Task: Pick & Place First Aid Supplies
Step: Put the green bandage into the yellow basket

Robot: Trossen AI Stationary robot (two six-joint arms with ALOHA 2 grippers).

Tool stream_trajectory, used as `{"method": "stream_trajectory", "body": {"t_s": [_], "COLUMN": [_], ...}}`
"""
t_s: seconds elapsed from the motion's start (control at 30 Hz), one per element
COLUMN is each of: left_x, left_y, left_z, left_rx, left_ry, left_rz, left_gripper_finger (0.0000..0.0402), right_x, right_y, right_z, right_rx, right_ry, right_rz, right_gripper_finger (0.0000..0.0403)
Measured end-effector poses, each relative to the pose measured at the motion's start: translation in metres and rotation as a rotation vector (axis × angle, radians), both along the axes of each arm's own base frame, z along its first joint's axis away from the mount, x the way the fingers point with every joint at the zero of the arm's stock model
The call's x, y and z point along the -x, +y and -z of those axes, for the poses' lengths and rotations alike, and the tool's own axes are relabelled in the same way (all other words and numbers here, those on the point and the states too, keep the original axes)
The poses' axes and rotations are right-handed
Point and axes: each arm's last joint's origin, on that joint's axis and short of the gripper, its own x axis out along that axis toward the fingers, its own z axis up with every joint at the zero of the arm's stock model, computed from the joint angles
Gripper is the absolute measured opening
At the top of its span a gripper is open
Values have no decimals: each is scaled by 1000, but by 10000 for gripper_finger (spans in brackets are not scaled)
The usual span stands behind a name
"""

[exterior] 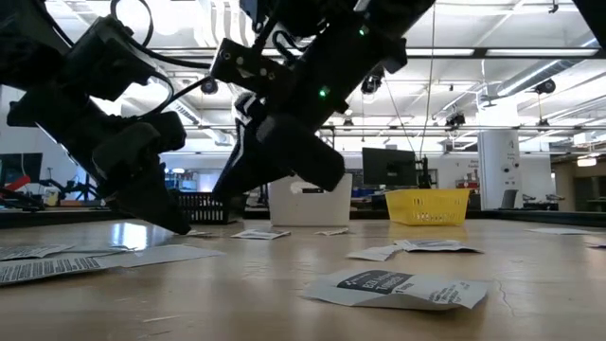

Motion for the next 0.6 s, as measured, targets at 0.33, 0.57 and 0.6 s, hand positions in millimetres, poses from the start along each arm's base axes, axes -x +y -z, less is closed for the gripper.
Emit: {"method": "stream_trajectory", "body": {"t_s": [0.33, 0.57, 0.6], "left_x": [0, 0, 0], "left_y": [-2, -2, -2], "left_z": [1, 1, 1], "left_rx": [143, 188, 193], "left_ry": [5, 1, 1], "left_rz": [-52, -86, -92], "left_gripper_finger": [0, 0, 0], "right_x": [-3, 1, 1], "right_y": [2, 2, 2], "right_z": [-6, 1, 3], "right_rx": [102, 221, 228], "right_ry": [10, 33, 33], "right_rz": [-107, -230, -238], "right_gripper_finger": [46, 97, 100]}}
